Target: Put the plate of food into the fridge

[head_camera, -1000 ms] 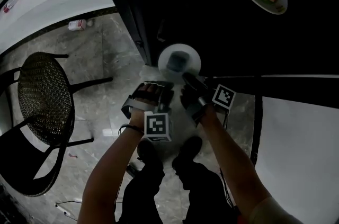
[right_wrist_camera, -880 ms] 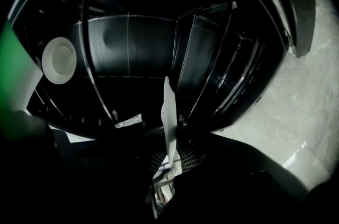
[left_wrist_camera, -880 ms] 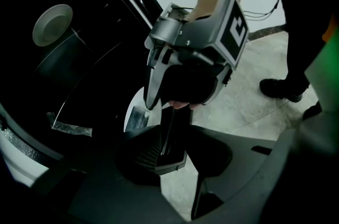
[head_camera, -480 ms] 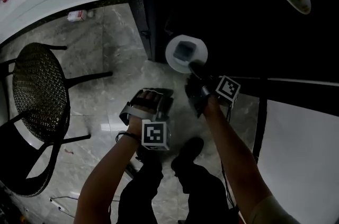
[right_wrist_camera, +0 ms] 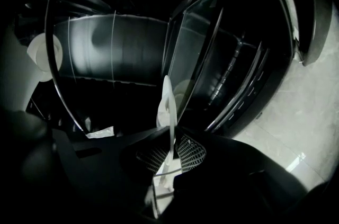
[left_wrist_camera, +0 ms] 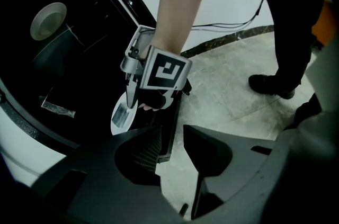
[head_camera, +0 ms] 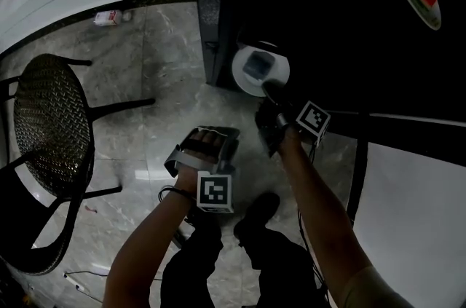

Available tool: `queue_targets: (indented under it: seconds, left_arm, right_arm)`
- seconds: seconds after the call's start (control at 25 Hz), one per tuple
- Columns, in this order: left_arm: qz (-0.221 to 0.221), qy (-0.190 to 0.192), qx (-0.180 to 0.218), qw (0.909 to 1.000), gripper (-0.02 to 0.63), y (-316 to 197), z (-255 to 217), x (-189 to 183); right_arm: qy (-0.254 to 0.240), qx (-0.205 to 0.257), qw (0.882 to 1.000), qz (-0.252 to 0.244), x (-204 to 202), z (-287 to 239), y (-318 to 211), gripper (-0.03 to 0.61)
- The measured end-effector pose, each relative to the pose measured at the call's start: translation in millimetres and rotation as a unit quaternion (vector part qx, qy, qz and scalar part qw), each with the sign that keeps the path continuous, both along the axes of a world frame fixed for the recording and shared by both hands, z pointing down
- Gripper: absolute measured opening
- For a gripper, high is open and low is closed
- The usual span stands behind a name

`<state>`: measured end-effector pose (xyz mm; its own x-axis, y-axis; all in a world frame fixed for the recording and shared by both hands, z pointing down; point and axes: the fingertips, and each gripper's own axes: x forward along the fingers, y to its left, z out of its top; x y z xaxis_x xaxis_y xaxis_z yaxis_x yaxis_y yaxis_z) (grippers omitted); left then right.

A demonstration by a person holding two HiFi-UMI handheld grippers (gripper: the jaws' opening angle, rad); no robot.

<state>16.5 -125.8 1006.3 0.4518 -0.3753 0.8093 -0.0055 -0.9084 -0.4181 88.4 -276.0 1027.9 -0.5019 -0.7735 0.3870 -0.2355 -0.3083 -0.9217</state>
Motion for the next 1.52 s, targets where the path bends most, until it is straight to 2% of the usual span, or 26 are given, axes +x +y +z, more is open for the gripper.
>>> queue_targets:
  seconds: [0.36, 0.48, 0.6, 0.72, 1.04, 1.16, 1.36, 1.52]
  left_arm:
    - [0.009, 0.0, 0.007, 0.9999, 0.13, -7.4, 12.9, 3.1]
    - [0.01, -0.002, 0.007, 0.9999, 0.129, -8.0, 15.1, 1.1]
    - [0.004, -0.004, 0.0, 1.0, 0.129, -6.4, 18.5, -1.8]
    - [0.002, -0.007, 0.001, 1.0, 0.13, -6.5, 20.3, -3.7]
    - [-0.01, -0.008, 0.007, 0.9999, 0.13, -10.0, 25.7, -8.1]
    - [0.0, -0.008, 0.006, 1.0, 0.129, -6.6, 25.6, -2.7]
    - [0.017, -0.012, -0.013, 0.9997, 0.129, -7.2, 35.7, 8.3]
    - [0.014, 0.002, 0.037, 0.9992, 0.129, -51.9, 24.6, 32.9]
  right_arm:
    - [0.022, 0.023, 0.999, -0.002, 0.3, 4.8, -17.4, 0.038]
    - [0.038, 0.034, 0.999, -0.018, -0.2, 1.5, -22.5, 0.048]
    - [0.024, 0.048, 0.998, -0.033, -3.1, -6.1, -22.8, 0.159]
    - [0.037, 0.062, 0.996, -0.061, -4.4, -12.2, -21.3, 0.217]
    - [0.06, 0.086, 0.99, -0.093, 1.7, -8.8, -16.6, 0.228]
    - [0.064, 0.08, 0.991, -0.091, 0.6, -7.8, -21.8, 0.228]
    - [0.087, 0.083, 0.985, -0.126, -2.0, -7.4, -19.6, 0.227]
    - [0.074, 0.078, 0.984, -0.144, -6.4, -7.5, -21.4, 0.228]
